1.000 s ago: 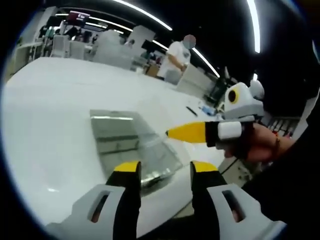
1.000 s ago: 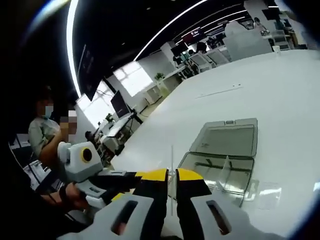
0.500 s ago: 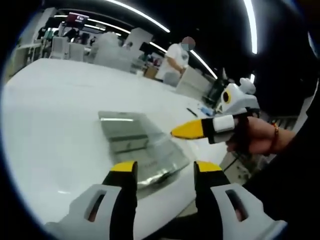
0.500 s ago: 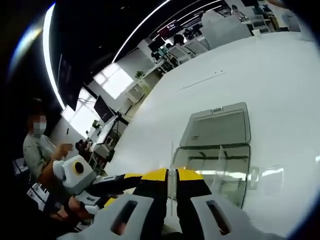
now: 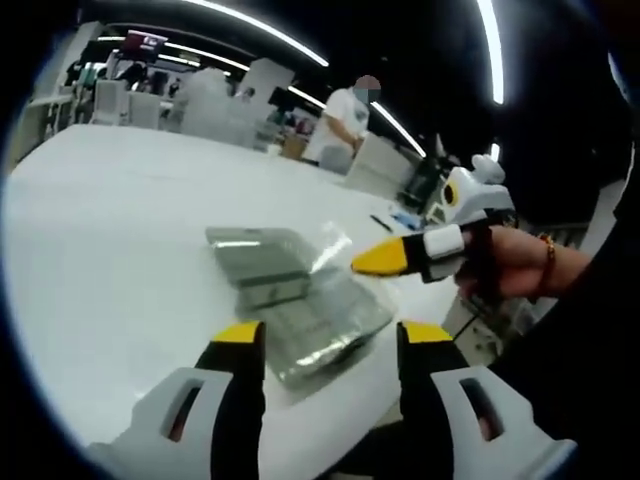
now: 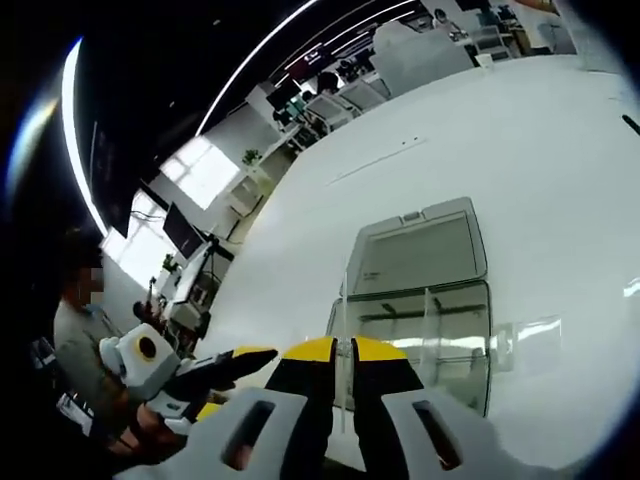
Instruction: Insert the divider into the dual guide fixture by aligning both edges with the guide slots and pushing it downward to the bottom, including one-sided entry, uneven engagement, binding, and posture correction.
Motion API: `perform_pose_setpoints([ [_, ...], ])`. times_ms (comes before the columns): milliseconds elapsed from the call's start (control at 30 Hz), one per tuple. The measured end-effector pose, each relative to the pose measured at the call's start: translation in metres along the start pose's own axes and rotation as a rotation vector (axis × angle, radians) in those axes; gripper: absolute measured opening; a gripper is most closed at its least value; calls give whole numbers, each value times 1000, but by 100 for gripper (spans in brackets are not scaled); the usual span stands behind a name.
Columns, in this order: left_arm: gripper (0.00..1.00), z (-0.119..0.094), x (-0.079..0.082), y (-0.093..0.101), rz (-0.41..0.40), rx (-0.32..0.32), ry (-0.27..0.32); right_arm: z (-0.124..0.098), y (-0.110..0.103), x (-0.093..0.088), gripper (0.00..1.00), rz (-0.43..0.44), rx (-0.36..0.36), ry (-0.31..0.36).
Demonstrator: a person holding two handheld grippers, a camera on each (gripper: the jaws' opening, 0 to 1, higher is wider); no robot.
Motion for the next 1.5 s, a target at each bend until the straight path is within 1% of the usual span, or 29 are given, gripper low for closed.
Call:
perform_pose_setpoints([
  [100,53,-2,0,-6,4,-8,5,2,0,-1,0,31,-13,2],
  [133,53,-2,0,-8,5,-10,3,3,0,-2,0,35,-28,2],
  [233,56,-3,1,-11,18,-22,1,3,1,-2,0,28,-57,1],
  [300,59,-4,2,-13,40,-32,3,3,3,-2,0,35,-80,-4],
  [333,59,-4,3,-14,65,-39,4,4,4,-1,0,40,-85,-3],
  [400,61,-6,3,-17,75,-46,-1,4,6,-1,0,56,-104,-8],
  [467,62,-7,3,-21,79,-51,1,5,6,0,0,70,-116,-5],
  [567,64,-7,2,-27,78,-50,8,6,6,0,0,60,-117,-6],
  [667,64,-7,1,-32,70,-52,23,7,7,0,0,60,-138,-9],
  [733,64,-7,0,-34,64,-54,23,8,8,0,0,67,-148,-13],
  [833,66,-8,2,-37,65,-58,41,10,5,-3,0,67,-152,-32],
  [933,68,-10,3,-39,77,-52,47,12,5,-5,0,86,-161,-45],
  [1167,68,-15,4,-47,70,-47,61,16,8,-1,0,85,-198,-81],
  [1300,68,-21,4,-57,41,-16,81,19,8,-1,0,80,-208,-94],
  [1500,67,-26,6,-64,43,1,83,25,11,-4,0,92,-221,-104],
])
Point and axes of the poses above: the point that each gripper's makers call its tool centre point, and the gripper's own axes: z roughly forward along the fingers, y roughly to its right, x roughly out of its top, the point moved 6 cm from there along -z, roughly backward along the fingers, and after that the axes turned 5 degrees about z, right-handed, at the moved point
